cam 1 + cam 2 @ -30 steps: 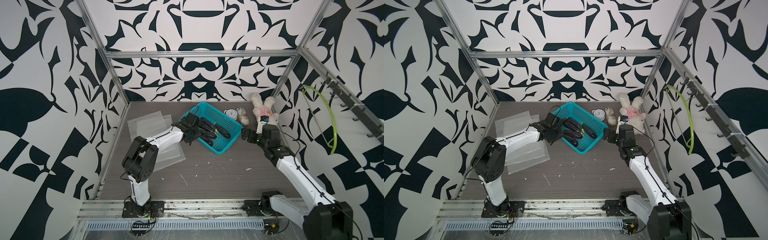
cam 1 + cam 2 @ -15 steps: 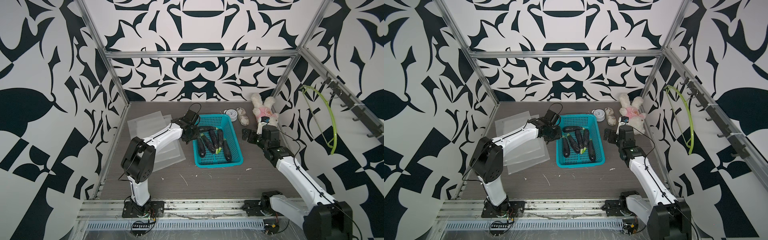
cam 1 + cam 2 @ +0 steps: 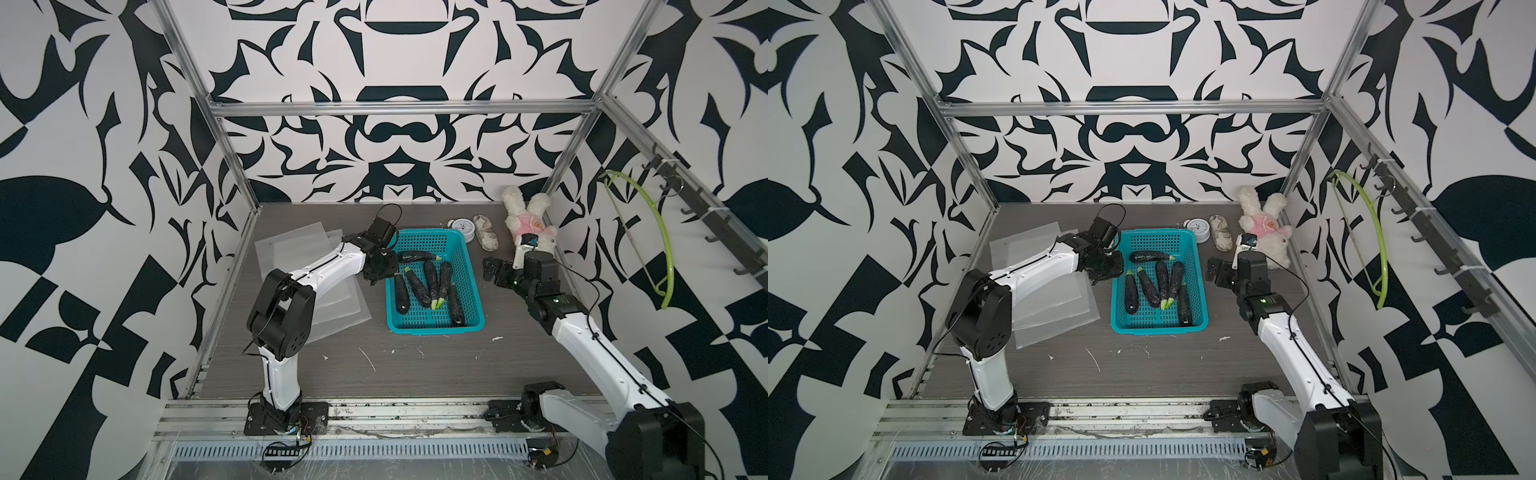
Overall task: Place the eggplant in a zip-top bag and seal the zipper
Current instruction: Adjust the basket at the center of the board.
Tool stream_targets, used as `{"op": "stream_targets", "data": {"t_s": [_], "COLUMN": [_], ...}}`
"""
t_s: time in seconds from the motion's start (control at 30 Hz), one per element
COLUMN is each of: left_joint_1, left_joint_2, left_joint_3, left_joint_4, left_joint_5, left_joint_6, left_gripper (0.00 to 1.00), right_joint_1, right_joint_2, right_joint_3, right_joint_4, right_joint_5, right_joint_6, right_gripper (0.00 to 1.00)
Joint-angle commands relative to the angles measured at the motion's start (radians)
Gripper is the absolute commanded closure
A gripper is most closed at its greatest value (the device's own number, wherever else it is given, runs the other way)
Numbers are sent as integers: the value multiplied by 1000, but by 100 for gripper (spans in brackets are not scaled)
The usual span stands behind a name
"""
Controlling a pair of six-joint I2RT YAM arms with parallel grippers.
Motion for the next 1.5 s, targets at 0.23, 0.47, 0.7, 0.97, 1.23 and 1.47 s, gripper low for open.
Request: {"op": "stream_targets", "data": {"t_s": [0.23, 0.47, 0.7, 0.97, 1.23, 1.47], "left_joint_1": [8, 40, 46, 46, 34, 29], "left_joint_2": [23, -35, -36, -29, -9, 1], "left_joint_3": [10, -54, -69, -75, -71, -97], "left_joint_4": [68, 101, 141, 178, 218, 276], "left_joint_5": [43, 57, 89, 90, 95, 102], "left_joint_6": [-37, -56, -103, -144, -198, -254], "left_gripper": [79, 75, 83, 84, 84, 82], "right_joint_1": [2, 21, 44, 53, 52, 58], "right_joint_2": [51, 114, 204, 209, 196, 192], "right_joint_3": [93, 162, 200, 205, 218, 235], "right_joint_4": [-29, -125, -166, -158, -170, -189], "right_joint_5": [-77, -126, -123, -108, -107, -118], "right_joint_6": [0, -38, -47, -54, -59, -68], "right_gripper": [0, 0, 0, 0, 0, 0]}}
